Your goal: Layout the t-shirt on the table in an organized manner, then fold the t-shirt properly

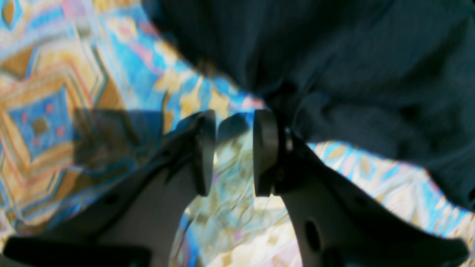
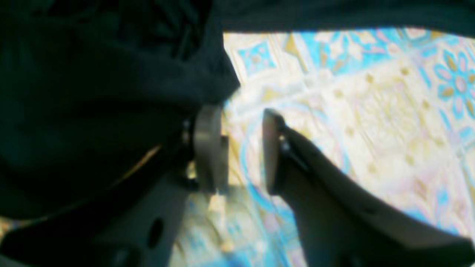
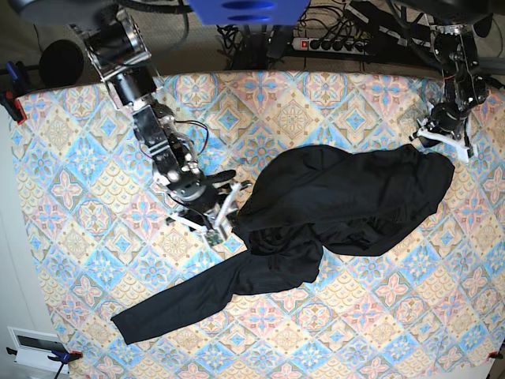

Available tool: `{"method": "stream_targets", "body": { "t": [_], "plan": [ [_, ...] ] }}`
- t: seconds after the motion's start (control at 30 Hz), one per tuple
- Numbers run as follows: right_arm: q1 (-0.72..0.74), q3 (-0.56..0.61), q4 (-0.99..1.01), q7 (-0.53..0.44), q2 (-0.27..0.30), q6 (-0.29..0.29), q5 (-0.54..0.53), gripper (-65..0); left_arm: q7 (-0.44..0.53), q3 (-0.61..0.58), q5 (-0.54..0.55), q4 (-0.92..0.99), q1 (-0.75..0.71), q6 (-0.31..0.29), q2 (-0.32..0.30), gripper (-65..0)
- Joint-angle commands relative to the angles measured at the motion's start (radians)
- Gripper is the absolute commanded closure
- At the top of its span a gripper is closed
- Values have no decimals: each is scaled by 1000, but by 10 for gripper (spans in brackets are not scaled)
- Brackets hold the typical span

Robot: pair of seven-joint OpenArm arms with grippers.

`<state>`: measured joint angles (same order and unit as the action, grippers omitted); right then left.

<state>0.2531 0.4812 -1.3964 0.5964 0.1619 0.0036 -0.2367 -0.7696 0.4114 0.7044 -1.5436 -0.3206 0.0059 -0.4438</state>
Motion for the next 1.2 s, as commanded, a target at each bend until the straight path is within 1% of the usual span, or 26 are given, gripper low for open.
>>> {"method": "stream_targets", "body": {
  "t": [0.0,0.07,0.13,0.2,0.27,0.4,0.43,0.5,0.57,0.6,0.67,0.7,0.73,0.83,0.93,1.0,1.07,1.17],
  "plan": [
    [42,4,2,-17,-9,2,-3,-233,15,8,11,-16,1,-7,-16,-177],
    [78,23,44,-17,-28,2,-3,-246,15,8,11,-16,-2,-7,1,-177],
    [107,40,84,-19,-40,2,-3,-245,15,8,8,-16,-15,-7,13,-177],
    [133,52,125,-20,-52,2,-3,-245,17,8,10,-18,-22,-7,18,-177],
    [159,57,168,-22,-52,3,-3,-245,17,8,10,-18,-22,-7,20,-177],
    [202,58,245,-22,-78,5,-3,-245,17,8,10,-18,-22,-7,30,-177],
    [203,58,259,-19,-78,14,-3,-245,17,8,10,-24,-22,-7,30,-177],
    [200,58,260,-14,-78,68,-3,-238,15,8,7,-51,-22,-7,33,-177],
    [197,60,257,-11,-75,108,-3,-202,15,8,7,-79,-22,-7,33,-177],
    [196,60,257,-11,-75,126,-3,-171,15,8,7,-90,-22,-7,33,-177],
    [173,60,257,-11,-75,154,-3,-85,15,8,4,-111,-19,-7,33,-177],
    [153,60,256,-11,-75,158,-3,-48,15,8,4,-120,-19,-7,33,-177],
    [128,60,240,-11,-75,158,-3,-3,15,8,4,-128,-18,-7,33,-177],
    [65,58,145,-3,-75,158,-3,-6,15,8,7,-140,-15,-7,33,-177],
    [-1,46,-8,66,-68,158,-3,0,22,8,8,-143,-12,-7,33,-177],
    [-39,21,-94,92,-28,158,-3,0,17,8,8,-143,5,-7,33,-177],
    [-87,-5,-180,96,9,158,-3,0,15,8,8,-143,16,-7,33,-177],
    [-205,-49,-295,96,49,158,-3,0,15,7,8,-160,22,-7,33,-177]
  ]
}}
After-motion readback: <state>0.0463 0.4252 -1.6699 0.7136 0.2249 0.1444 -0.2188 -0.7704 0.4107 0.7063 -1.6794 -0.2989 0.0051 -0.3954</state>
